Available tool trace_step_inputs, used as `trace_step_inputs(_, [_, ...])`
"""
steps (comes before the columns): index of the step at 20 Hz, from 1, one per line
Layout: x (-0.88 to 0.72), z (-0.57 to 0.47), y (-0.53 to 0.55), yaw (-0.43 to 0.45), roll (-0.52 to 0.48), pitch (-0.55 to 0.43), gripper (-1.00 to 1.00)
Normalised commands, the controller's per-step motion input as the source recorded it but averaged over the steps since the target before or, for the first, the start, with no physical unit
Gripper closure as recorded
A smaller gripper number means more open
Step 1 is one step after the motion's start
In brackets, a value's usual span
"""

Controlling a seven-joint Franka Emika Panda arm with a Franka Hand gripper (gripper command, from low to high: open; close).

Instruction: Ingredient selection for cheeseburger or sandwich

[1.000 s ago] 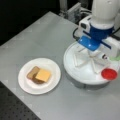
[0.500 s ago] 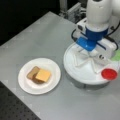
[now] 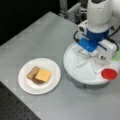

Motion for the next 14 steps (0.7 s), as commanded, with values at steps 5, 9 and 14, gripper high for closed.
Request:
trace_step_inputs(5, [-0.27,-0.14,-0.01,0.032,0.104,-0.246,-1.0])
trace_step_inputs(9, [-0.22,-0.1,-0.03,0.04,0.106,-0.223,-1.0])
trace_step_inputs(14, [-0.19,-0.1,-0.02,0.003,0.109,-0.194,-1.0])
